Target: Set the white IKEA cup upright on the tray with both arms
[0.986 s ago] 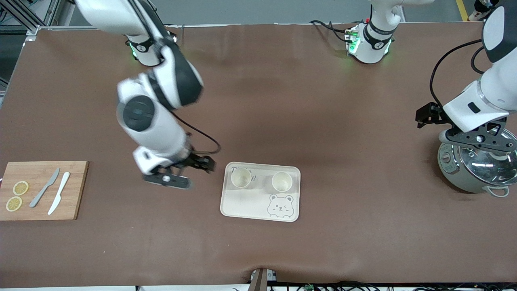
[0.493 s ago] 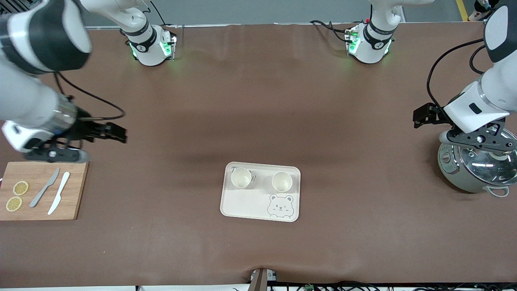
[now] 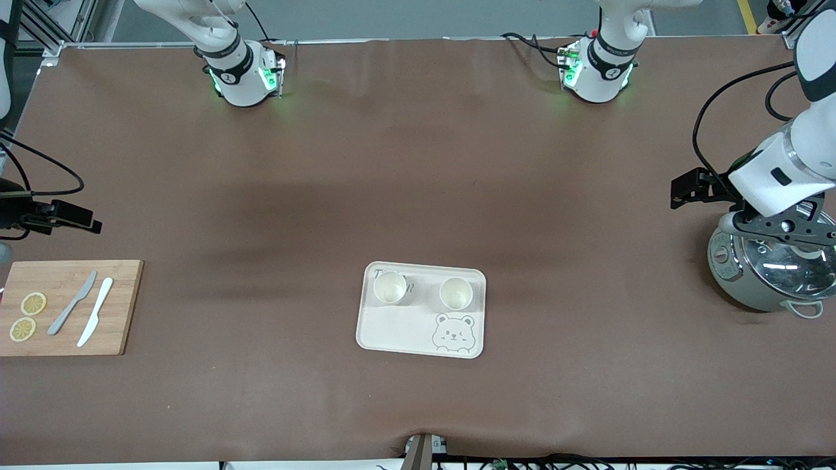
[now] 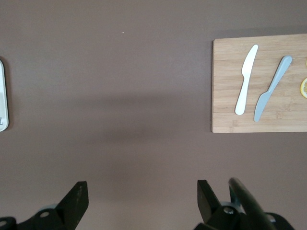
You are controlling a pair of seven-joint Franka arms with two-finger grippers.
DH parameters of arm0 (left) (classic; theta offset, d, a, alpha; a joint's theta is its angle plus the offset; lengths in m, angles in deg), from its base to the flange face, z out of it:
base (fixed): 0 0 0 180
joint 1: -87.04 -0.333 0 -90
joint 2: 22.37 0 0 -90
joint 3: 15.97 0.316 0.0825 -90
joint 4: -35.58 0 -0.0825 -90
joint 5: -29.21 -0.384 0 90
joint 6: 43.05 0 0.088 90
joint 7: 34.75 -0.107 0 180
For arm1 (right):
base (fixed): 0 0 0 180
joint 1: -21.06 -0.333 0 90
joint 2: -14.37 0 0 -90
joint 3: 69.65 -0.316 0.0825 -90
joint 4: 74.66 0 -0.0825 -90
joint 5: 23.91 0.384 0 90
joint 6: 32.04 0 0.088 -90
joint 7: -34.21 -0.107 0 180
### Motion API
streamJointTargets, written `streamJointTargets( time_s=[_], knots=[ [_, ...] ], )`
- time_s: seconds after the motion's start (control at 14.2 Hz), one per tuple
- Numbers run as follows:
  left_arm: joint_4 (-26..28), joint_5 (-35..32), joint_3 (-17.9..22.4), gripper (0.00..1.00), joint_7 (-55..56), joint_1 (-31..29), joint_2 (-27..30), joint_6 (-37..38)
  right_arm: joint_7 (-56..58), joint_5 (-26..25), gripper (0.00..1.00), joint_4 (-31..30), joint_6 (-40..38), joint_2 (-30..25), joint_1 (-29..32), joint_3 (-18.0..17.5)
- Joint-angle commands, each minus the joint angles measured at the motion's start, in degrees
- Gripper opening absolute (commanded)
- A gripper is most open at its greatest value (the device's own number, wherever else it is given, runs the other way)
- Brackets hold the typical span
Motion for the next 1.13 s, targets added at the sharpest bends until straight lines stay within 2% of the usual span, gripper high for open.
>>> streamJointTargets(
  time_s=[0.0,0.56,1.06],
  knots=[
    [0.5,1.2,0.6,1.00,0.7,0.5,1.0,-0.6,0.1,-0.2,1.00,-0.9,0.8,-0.9,0.1,-1.3],
    [0.5,1.3,0.7,1.00,2.7,0.6,1.2,-0.9,0.1,-1.8,1.00,-1.1,1.1,-0.7,-0.1,-1.3],
    [0.4,1.2,0.7,1.00,4.0,0.2,1.0,-0.9,0.1,-2.1,1.00,-4.8,1.1,-2.8,0.0,-1.3]
  ],
)
